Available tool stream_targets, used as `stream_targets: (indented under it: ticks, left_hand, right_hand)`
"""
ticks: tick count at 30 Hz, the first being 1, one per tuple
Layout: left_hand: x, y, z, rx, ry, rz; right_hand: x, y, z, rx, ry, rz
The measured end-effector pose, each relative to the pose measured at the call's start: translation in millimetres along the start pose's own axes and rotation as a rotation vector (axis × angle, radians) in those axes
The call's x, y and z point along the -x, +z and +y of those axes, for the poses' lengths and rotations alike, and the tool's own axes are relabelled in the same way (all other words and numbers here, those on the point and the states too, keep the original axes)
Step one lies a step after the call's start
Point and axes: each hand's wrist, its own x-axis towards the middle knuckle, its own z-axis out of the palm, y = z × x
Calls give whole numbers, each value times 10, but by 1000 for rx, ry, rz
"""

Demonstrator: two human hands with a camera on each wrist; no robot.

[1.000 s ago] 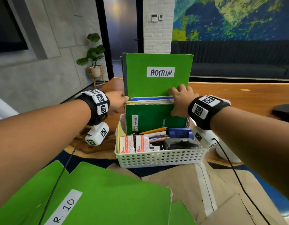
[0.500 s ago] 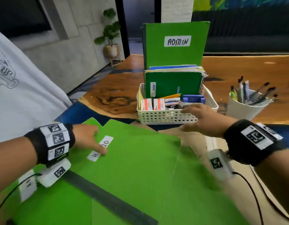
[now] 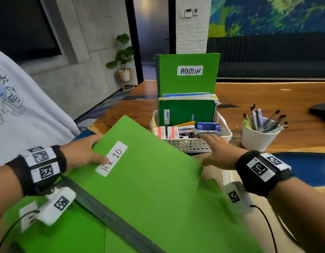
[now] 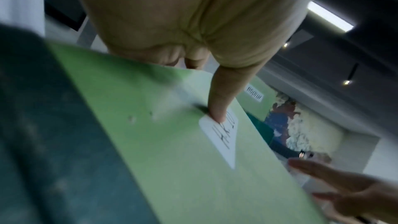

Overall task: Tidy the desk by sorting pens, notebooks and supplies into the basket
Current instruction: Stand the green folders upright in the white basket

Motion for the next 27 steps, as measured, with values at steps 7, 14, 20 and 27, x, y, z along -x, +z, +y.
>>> stream_targets:
  ticks: [7, 14, 20, 27]
  left_hand:
    - [127, -815, 758, 431, 202, 38]
    - [-250, -1544, 1684, 307, 530, 572]
    - [-608, -1307, 2303, -29, 739, 755]
    - [-875, -1202, 2784, -179, 805, 668]
  right_hand:
    - [-392, -579, 34, -36, 35, 177]
    - [-1099, -1026, -27, 285, 28, 339]
    - [-1576, -1025, -208, 336, 55, 339]
    - [-1849, -863, -179, 463, 133, 256]
